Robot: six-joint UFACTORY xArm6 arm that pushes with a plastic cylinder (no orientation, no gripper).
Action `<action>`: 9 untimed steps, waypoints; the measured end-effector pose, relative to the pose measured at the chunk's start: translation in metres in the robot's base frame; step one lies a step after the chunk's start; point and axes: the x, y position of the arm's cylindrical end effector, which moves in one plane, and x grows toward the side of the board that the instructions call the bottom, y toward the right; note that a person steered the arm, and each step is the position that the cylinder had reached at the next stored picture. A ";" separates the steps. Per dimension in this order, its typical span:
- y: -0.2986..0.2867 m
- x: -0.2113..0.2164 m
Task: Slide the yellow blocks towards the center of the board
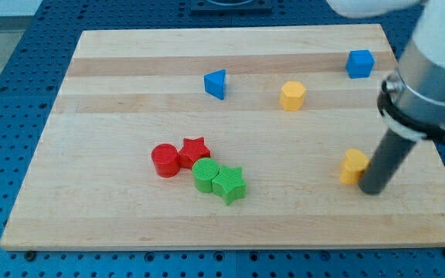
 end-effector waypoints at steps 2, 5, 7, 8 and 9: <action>-0.014 -0.083; 0.015 -0.037; 0.014 0.011; -0.020 0.000; -0.025 -0.003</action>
